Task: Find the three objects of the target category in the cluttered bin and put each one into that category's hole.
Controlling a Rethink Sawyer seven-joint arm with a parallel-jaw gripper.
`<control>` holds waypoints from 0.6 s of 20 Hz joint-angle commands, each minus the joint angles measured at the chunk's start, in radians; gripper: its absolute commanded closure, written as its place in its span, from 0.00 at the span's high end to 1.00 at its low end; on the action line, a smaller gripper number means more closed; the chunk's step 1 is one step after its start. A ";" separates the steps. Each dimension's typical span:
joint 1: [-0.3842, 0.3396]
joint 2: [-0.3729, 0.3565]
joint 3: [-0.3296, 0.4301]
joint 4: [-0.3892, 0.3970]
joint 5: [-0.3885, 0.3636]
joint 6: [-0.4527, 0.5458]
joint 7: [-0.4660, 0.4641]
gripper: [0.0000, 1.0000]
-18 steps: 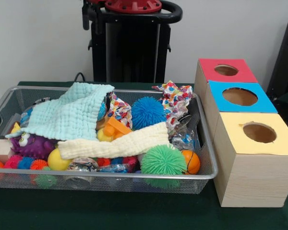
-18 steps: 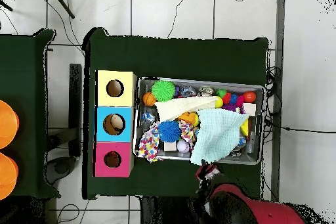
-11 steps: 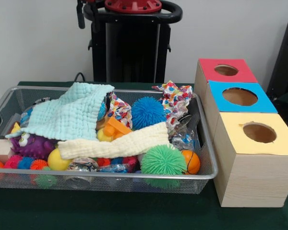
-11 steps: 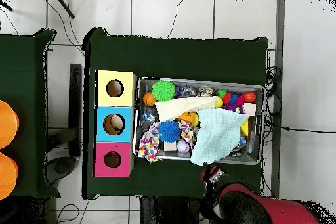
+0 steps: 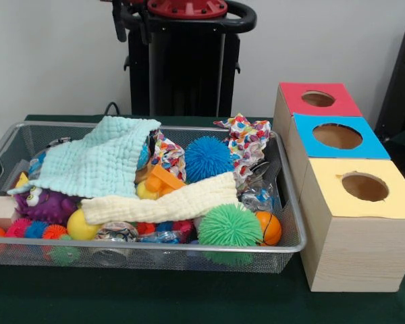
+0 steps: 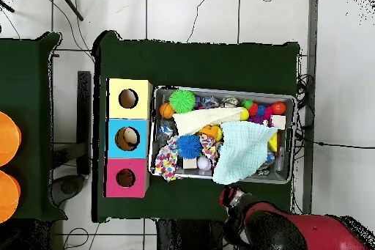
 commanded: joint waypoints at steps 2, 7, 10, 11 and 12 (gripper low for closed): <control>-0.002 0.063 0.084 0.011 -0.118 0.005 -0.229 1.00; -0.018 0.017 0.149 -0.026 -0.092 0.049 -0.269 1.00; -0.035 -0.029 0.205 -0.080 -0.071 0.108 -0.334 1.00; -0.049 -0.044 0.227 -0.091 -0.050 0.127 -0.350 1.00; -0.056 -0.058 0.244 -0.105 -0.015 0.148 -0.343 1.00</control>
